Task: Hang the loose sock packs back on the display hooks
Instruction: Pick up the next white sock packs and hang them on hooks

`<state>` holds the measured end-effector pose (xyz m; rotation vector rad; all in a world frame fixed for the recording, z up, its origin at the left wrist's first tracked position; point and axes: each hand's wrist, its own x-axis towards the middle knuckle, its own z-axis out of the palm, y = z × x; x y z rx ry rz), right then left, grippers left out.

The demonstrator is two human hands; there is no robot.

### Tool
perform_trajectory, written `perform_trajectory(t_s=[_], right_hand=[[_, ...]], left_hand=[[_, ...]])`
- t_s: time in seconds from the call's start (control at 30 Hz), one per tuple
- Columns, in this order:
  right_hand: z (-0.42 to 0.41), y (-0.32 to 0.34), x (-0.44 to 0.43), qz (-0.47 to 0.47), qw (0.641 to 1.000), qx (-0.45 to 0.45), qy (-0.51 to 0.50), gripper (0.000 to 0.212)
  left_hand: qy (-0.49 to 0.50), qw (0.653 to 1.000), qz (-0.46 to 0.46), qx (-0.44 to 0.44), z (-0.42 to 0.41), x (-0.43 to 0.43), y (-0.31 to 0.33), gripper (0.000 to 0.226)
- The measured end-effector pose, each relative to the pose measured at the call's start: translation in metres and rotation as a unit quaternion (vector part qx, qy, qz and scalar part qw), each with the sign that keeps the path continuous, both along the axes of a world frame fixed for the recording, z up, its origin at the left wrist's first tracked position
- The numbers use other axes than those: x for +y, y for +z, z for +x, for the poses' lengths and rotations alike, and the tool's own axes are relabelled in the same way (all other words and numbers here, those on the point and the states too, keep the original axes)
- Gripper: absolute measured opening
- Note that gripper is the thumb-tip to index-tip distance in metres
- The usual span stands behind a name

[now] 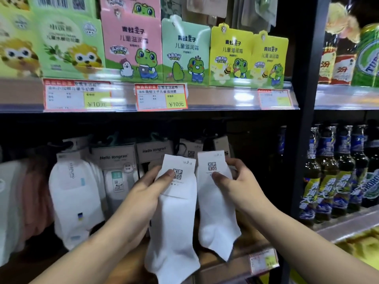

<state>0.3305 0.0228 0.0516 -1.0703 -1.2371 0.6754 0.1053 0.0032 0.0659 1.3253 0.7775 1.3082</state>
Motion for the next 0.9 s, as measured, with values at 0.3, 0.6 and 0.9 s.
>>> perform_trajectory(t_s=[0.3,0.6,0.9], right_hand=[[-0.019,0.020,0.033,-0.033,0.998,0.041,-0.043,0.035],[-0.035,0.035,0.047,-0.041,0.999,-0.005,-0.032,0.042],[-0.045,0.021,0.060,-0.047,0.998,-0.013,-0.030,0.044]], left_hand=[[-0.002,0.999,-0.017,-0.036,-0.004,-0.003,-0.004,0.057],[0.006,1.000,-0.028,-0.007,-0.004,-0.001,-0.004,0.065],[0.023,1.000,-0.011,0.000,-0.006,0.000,-0.007,0.071]])
